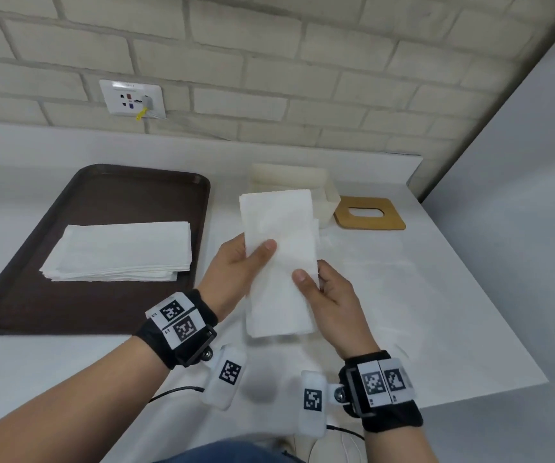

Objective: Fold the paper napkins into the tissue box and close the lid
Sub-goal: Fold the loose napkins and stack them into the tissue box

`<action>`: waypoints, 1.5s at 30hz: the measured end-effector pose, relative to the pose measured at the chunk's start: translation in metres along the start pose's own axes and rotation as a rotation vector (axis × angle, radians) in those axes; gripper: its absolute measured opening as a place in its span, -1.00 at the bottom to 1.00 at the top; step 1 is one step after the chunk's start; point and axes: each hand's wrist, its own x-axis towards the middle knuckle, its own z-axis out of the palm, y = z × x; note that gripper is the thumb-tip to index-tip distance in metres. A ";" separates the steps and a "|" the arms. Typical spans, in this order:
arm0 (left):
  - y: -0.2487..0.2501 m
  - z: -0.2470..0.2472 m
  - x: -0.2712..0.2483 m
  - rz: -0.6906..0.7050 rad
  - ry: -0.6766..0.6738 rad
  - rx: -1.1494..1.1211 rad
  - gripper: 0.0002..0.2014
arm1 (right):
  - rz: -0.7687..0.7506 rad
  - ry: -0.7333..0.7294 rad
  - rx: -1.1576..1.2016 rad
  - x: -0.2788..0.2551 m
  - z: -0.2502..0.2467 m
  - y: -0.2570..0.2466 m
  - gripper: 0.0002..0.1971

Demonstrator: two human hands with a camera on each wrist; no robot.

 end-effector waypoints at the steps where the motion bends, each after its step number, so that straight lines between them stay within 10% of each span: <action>1: -0.004 0.000 0.000 0.010 0.011 0.036 -0.76 | 0.009 -0.002 -0.028 -0.001 -0.010 0.004 -0.83; 6: -0.008 -0.005 0.005 0.044 0.089 0.130 -0.77 | 0.033 0.098 -0.526 -0.004 -0.107 0.045 -0.72; 11: -0.006 -0.005 0.009 0.062 0.197 0.141 -0.79 | 0.232 -0.327 -0.976 0.004 -0.176 0.088 -0.10; 15: -0.011 -0.001 0.009 0.073 0.241 0.181 -0.78 | 0.039 -0.316 -1.165 0.005 -0.179 0.101 -0.34; 22: -0.011 0.016 0.005 0.089 0.338 0.182 -0.84 | -0.153 -0.273 -1.019 0.011 -0.196 0.099 -0.70; 32: -0.004 0.028 0.003 0.077 0.427 0.187 -0.86 | -0.208 -0.345 -0.841 0.033 -0.208 0.082 -0.78; 45: -0.010 0.019 0.015 0.078 0.553 0.249 -0.77 | -0.420 -0.054 -0.434 0.081 -0.184 0.018 -0.83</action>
